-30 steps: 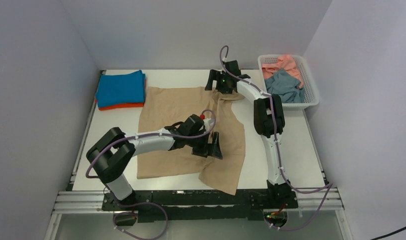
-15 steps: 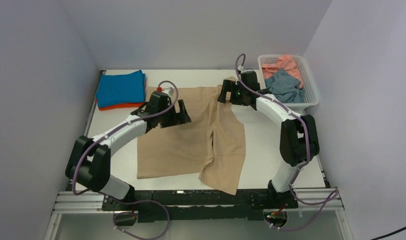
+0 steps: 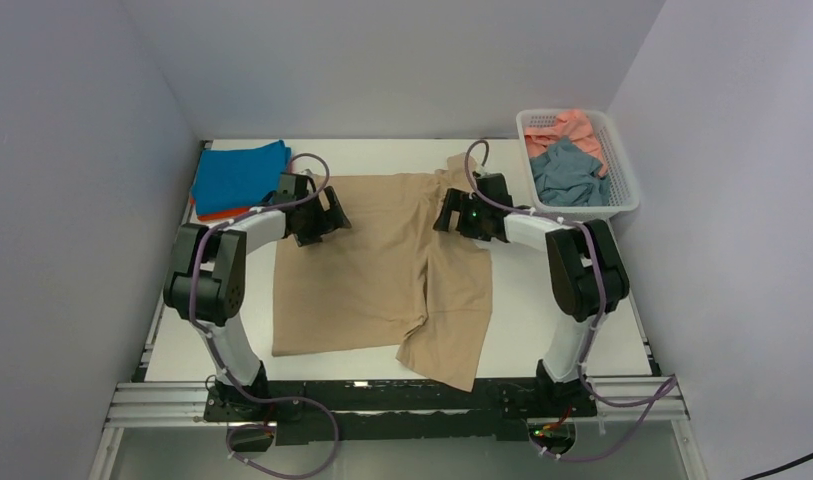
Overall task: Fold and stack the t-shirts
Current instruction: Flatten out the tshirt
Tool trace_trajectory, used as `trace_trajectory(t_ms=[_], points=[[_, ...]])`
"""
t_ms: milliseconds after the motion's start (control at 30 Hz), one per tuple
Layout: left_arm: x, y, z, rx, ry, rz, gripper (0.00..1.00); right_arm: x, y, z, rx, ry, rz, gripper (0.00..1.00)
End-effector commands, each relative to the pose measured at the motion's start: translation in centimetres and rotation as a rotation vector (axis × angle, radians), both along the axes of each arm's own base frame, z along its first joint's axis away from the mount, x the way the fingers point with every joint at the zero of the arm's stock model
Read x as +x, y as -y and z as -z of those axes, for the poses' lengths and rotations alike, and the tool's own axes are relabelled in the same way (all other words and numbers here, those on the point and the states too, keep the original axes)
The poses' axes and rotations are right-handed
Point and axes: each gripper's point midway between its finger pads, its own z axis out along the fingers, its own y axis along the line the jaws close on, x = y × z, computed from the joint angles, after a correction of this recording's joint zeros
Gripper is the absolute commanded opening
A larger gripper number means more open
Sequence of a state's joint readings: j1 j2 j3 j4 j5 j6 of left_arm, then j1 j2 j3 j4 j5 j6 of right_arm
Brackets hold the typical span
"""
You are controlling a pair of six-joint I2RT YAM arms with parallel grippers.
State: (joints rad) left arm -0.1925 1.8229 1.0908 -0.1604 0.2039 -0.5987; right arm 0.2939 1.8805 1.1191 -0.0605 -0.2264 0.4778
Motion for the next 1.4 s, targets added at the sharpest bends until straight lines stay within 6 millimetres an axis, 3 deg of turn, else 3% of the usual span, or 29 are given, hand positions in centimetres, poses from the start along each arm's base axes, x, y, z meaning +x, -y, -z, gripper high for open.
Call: trace_trajectory(t_ms=[0,267,333,433,500,633,767,867,1133,1200,1367], points=[[-2.9,-1.9,2.9,0.046,-0.089,-0.036,0.99,-4.9,3.3,2.4,-0.063,-0.083,0.115,1.0],[-8.1,-4.1,4.7,0.04,-0.223,-0.096,0.99,-13.9,11.4,4.3,-0.103,-0.22,0.451,1.0],[-9.0,-4.1,4.5,0.024,-0.219,-0.113,0.99,-15.2,12.5,3.8,-0.118,-0.214,0.5,1.0],[-10.1,-3.8,3.7,-0.002,-0.204,-0.106,0.99,-15.2,12.5,1.4,-0.095,-0.146,0.493,1.0],[-10.0,-3.9,2.7,-0.003,-0.178,-0.103,0.99,-14.0,12.7,-0.6,-0.107,-0.082,0.472,1.0],[-8.1,-3.6,-0.5,-0.009,-0.09,-0.085,0.99,-10.1,12.6,-5.1,-0.132,0.041,0.434,1.0],[-4.8,-3.7,-3.7,0.01,-0.013,-0.083,0.99,-6.3,10.9,-7.3,-0.114,0.099,0.361,1.0],[-2.9,-3.5,-4.1,0.017,-0.009,-0.072,0.99,-3.5,8.8,-6.8,-0.119,0.09,0.289,1.0],[0.6,-2.7,-0.8,0.024,-0.088,-0.038,0.99,3.9,6.7,-1.9,-0.195,0.013,0.209,1.0],[1.1,-2.8,0.1,0.034,-0.111,-0.039,0.99,4.9,5.6,-0.3,-0.18,-0.03,0.166,1.0],[1.1,-3.6,2.1,0.06,-0.159,-0.062,0.99,4.9,6.8,3.2,-0.206,-0.11,0.205,1.0]])
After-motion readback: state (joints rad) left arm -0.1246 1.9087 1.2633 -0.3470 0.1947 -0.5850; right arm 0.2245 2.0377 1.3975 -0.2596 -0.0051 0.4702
